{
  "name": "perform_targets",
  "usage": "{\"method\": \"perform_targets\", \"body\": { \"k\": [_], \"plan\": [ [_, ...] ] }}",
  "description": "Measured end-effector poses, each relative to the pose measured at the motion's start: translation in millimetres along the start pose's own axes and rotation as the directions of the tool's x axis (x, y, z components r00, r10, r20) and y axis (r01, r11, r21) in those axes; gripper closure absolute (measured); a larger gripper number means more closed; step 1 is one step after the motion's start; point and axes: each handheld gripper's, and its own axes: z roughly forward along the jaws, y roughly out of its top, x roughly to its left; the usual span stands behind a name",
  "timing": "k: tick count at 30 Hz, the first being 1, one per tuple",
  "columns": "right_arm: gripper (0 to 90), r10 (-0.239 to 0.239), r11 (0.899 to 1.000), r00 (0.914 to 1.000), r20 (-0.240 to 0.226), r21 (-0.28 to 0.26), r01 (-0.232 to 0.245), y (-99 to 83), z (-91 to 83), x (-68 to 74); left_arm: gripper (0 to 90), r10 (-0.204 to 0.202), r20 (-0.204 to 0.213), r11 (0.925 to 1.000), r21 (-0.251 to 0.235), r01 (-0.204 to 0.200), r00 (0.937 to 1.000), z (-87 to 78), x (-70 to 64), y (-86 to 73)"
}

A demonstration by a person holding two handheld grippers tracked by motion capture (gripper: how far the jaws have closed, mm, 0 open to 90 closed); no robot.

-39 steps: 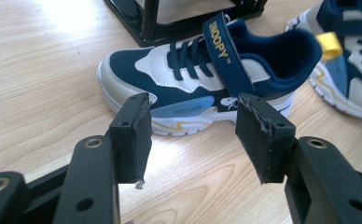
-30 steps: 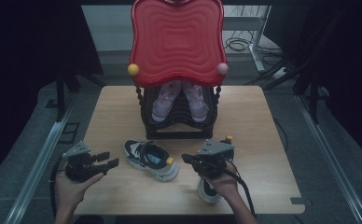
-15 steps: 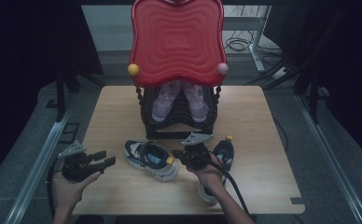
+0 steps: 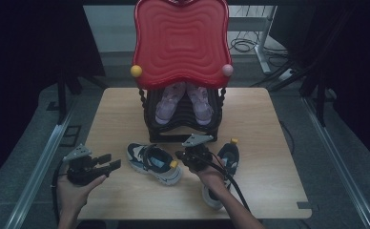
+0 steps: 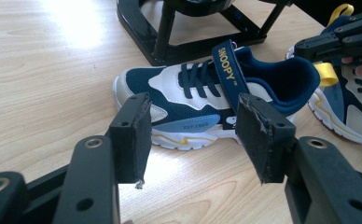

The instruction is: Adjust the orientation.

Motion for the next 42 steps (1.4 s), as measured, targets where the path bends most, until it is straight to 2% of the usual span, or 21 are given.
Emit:
{"method": "perform_targets", "body": {
  "k": [4, 8, 10, 14, 21, 35, 42],
  "plan": [
    [89.5, -0.007, 1.000, 1.0000, -0.003, 0.008, 0.007, 2.4, 4.3, 1.7, 44.9, 0.003, 0.008, 0.9999, -0.015, -0.003, 1.0000, -1.6, 1.1, -0.9],
    [89.5, -0.030, 0.999, 0.9992, -0.024, 0.020, 0.031, 3.5, 7.8, 8.9, 43.8, 0.002, 0.005, 0.9997, -0.025, -0.002, 1.0000, -3.1, 2.1, -0.9],
    [89.4, -0.045, 0.999, 0.9988, -0.019, 0.020, 0.046, 3.4, 8.0, 12.5, 43.5, 0.001, 0.004, 0.9996, -0.027, -0.001, 1.0000, -3.6, 2.3, -1.0],
    [89.4, -0.040, 0.999, 0.9987, -0.030, 0.021, 0.041, 2.6, 7.1, 13.9, 43.0, 0.000, 0.013, 0.9994, -0.035, 0.000, 0.9999, -4.9, 2.3, -1.2],
    [89.4, -0.067, 0.997, 0.9968, -0.044, 0.043, 0.069, 1.9, 10.2, 21.7, 42.5, -0.003, 0.011, 0.9994, -0.036, 0.003, 0.9999, -4.8, 3.2, -2.0],
    [89.4, -0.130, 0.989, 0.9848, -0.116, 0.054, 0.136, 1.7, 17.4, 51.6, 42.3, -0.010, 0.002, 0.9989, -0.046, 0.010, 0.9999, -7.5, 5.0, -3.0],
    [89.3, -0.137, 0.988, 0.9798, -0.146, 0.054, 0.146, 2.2, 18.4, 58.7, 42.4, -0.014, 0.003, 0.9989, -0.044, 0.014, 0.9999, -6.9, 4.7, -3.2]
  ]
}}
